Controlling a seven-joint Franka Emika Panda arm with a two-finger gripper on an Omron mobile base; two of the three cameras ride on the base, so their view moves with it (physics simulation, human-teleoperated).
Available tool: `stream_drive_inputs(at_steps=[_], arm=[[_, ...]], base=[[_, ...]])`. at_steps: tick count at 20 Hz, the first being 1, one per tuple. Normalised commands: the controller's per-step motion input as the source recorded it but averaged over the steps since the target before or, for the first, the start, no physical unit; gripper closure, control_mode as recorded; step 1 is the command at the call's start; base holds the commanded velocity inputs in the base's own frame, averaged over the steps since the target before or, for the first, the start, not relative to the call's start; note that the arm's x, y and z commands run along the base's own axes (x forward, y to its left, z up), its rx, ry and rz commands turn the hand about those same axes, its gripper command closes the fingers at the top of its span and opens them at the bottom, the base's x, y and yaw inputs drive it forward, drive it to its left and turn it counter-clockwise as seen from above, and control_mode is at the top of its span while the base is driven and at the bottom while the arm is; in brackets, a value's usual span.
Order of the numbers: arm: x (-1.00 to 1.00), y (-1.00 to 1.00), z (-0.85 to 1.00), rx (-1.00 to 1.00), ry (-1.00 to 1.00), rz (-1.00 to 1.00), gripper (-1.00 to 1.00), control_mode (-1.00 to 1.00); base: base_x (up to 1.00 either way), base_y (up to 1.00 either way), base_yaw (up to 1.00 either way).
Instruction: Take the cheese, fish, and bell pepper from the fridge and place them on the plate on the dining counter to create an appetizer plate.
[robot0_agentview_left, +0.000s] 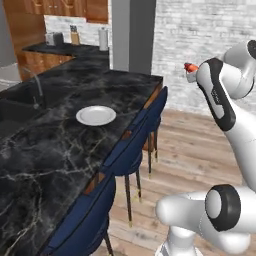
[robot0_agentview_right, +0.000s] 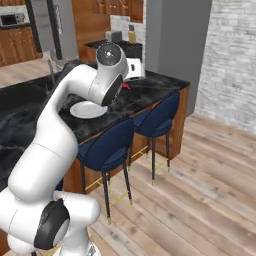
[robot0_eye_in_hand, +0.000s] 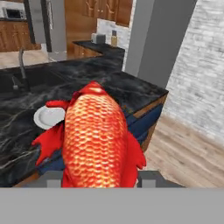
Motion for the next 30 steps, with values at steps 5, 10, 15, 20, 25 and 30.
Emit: stream_drive_inputs(at_steps=[5, 10, 15, 20, 25, 30], arm=[[0.0, 0.0, 0.0, 0.0, 0.0, 0.0, 1.0, 1.0], [0.0, 0.0, 0.0, 0.0, 0.0, 0.0, 1.0, 1.0], [0.0, 0.0, 0.0, 0.0, 0.0, 0.0, 1.0, 1.0], [0.0, 0.0, 0.0, 0.0, 0.0, 0.0, 1.0, 1.0], [0.0, 0.0, 0.0, 0.0, 0.0, 0.0, 1.0, 1.0], [0.23, 0.01, -0.58, 0.0, 0.14, 0.09, 1.0, -1.0]], base=[[1.0, -0.54, 0.65], [1.0, -0.59, 0.6], [1.0, -0.49, 0.61], [1.0, -0.31, 0.63], [0.93, -0.04, 0.56], [0.12, 0.0, 0.06]])
